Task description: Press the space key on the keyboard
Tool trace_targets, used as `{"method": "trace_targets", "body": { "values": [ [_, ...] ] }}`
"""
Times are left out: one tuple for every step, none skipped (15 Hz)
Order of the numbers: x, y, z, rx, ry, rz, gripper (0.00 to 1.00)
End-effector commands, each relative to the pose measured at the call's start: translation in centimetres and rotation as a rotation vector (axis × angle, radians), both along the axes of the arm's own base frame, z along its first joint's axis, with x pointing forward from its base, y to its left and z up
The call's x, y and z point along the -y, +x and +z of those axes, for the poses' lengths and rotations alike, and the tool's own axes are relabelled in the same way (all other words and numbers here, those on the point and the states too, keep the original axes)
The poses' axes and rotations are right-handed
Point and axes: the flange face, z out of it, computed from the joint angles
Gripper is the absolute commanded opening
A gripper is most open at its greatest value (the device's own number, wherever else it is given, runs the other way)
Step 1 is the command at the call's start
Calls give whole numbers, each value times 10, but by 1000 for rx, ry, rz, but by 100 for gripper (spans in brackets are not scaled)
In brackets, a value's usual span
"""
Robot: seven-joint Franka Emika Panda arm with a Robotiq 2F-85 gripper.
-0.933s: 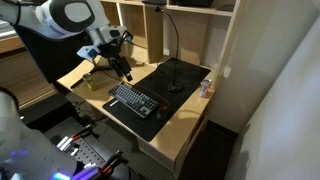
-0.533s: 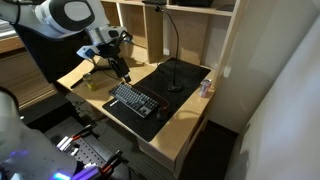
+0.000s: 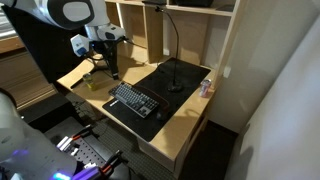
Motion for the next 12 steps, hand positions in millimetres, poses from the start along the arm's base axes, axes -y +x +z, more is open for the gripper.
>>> {"method": "trace_targets", "body": {
  "values": [
    [0,0,1,-1,0,0,100],
    [0,0,0,-1,0,1,100],
    [4,-2,-1,-32,-67,-6,100],
    [4,-4,-2,-59,-61,2,100],
    [0,-5,-1,-103,-2,-39,100],
    [-4,-6,-1,-137,67,-79,100],
    [-9,-6,3,-144,129,-87,100],
    [-11,-5,4,-149,172,-131,100],
    [-12,-4,5,-158,193,-192,100],
    [-14,-3,7,-180,206,-244,100],
    [-14,-3,8,-196,216,-297,100],
    [-14,-4,8,-206,230,-351,100]
  ]
}}
